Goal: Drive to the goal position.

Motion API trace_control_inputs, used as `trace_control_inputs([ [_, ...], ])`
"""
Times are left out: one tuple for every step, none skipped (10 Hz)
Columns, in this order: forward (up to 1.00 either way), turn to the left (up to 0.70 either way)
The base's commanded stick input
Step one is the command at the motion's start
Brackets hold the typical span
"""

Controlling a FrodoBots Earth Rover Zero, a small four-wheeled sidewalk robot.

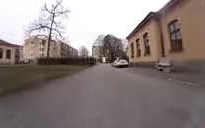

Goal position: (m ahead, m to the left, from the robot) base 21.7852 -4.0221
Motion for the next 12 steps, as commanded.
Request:
trace_control_inputs([
  [1.00, 0.00],
  [1.00, 0.00],
  [1.00, 0.00],
  [1.00, 0.00],
  [1.00, 0.00],
  [1.00, 0.00],
  [1.00, 0.00],
  [1.00, 0.00],
  [1.00, 0.00],
  [1.00, 0.00],
  [1.00, 0.00],
  [1.00, 0.00],
])
